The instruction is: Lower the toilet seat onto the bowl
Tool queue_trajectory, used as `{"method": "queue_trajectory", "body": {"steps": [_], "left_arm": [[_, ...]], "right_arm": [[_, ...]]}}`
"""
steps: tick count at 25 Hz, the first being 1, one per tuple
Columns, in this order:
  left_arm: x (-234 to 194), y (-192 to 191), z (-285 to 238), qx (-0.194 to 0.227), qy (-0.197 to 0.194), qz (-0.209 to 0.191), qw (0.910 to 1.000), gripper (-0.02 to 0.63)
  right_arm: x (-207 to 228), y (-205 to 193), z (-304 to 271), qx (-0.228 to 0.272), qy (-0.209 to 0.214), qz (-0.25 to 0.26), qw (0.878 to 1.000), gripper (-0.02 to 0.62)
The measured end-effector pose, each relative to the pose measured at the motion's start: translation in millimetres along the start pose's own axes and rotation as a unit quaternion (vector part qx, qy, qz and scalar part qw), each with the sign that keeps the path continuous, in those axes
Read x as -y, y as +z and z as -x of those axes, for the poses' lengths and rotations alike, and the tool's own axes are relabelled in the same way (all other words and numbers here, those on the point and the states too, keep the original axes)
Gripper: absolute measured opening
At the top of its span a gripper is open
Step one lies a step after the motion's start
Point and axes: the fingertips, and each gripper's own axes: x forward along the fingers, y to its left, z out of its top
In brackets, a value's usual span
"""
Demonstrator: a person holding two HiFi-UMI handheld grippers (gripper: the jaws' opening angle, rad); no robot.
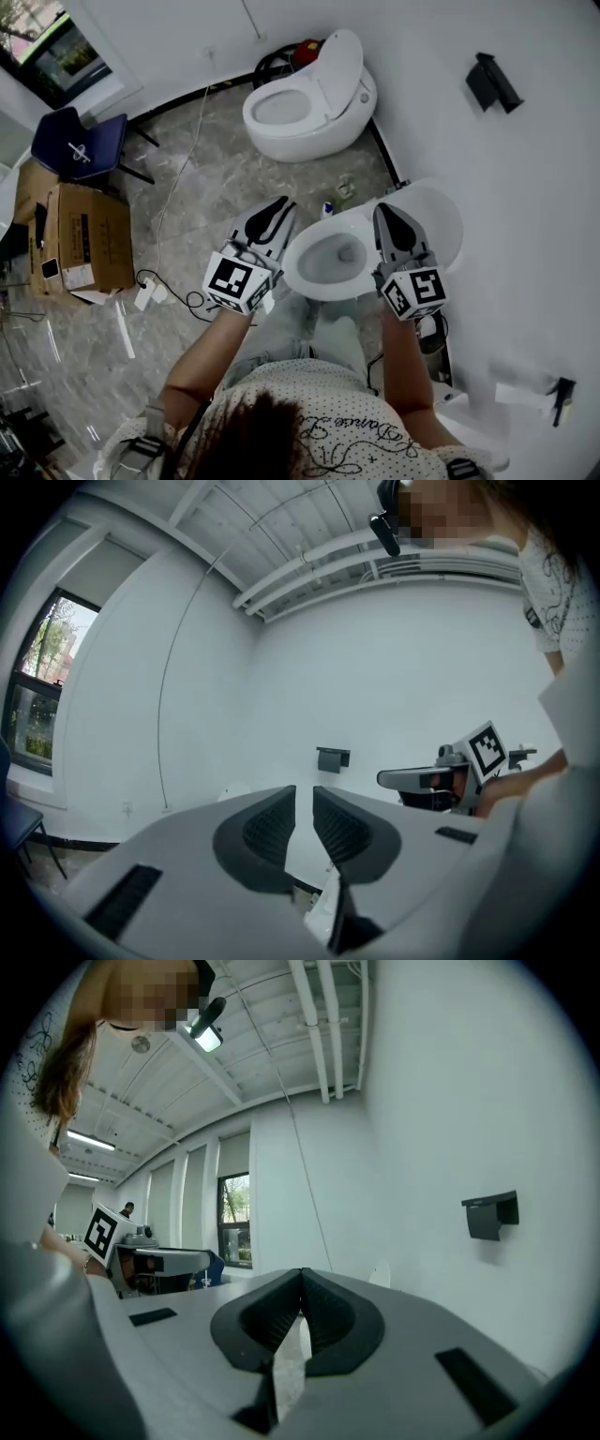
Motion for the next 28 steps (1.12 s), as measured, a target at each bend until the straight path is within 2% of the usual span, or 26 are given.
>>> {"method": "queue_trajectory", "body": {"steps": [10, 13, 19, 28], "left_arm": [[31, 45, -2, 0.022, -0.032, -0.015, 0.9991, 0.034], [36, 53, -1, 0.032, -0.034, -0.019, 0.9987, 0.032], [40, 70, 6, 0.059, -0.012, -0.035, 0.9976, 0.015], [37, 70, 6, 0.059, -0.015, -0.032, 0.9977, 0.014]], "right_arm": [[3, 62, 50, 0.051, -0.034, 0.026, 0.998, 0.011], [-1, 68, 56, 0.055, -0.035, 0.042, 0.997, 0.011], [-7, 80, 61, 0.068, -0.037, 0.046, 0.996, 0.011], [-20, 73, 52, 0.059, -0.032, 0.052, 0.996, 0.009]]}}
